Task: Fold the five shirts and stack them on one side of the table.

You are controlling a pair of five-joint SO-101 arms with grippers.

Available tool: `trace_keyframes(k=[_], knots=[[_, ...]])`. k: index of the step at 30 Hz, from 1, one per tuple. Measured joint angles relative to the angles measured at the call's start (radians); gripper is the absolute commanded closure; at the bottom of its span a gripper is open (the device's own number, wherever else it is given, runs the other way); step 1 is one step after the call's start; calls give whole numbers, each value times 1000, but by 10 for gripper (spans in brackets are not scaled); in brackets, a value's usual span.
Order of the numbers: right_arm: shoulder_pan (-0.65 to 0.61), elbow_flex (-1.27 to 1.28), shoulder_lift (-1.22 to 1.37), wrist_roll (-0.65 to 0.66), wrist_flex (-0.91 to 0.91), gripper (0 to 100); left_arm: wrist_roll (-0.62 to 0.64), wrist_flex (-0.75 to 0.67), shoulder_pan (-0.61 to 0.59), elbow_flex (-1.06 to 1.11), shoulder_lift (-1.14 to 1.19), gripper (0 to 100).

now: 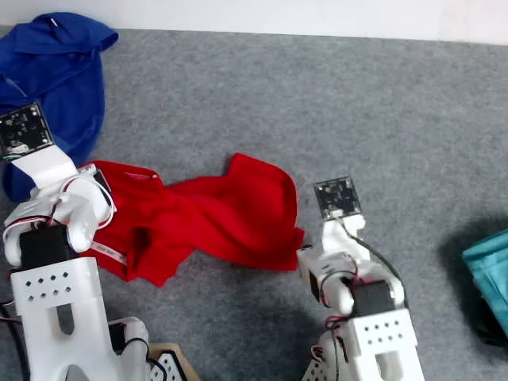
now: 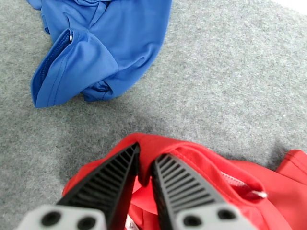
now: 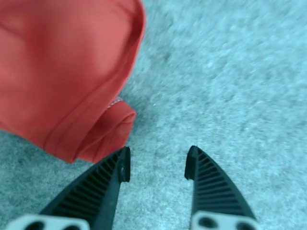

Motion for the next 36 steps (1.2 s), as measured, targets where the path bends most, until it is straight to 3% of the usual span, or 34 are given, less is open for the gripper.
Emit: trace_keyframes(k=[5,12,24,30,36], knots=[[-14,-37,173,0,-89,741,0,0,0,11,0,989],[-87,-41,259,21,-238,741,0,-74,0,74,0,989],[-203,-41,450,54,-413,745,0,-80,0,78,0,989],[-224,-41,459,54,-431,917,0,-80,0,78,0,989],[-224,-41,459,54,-431,940,0,-80,0,78,0,989]])
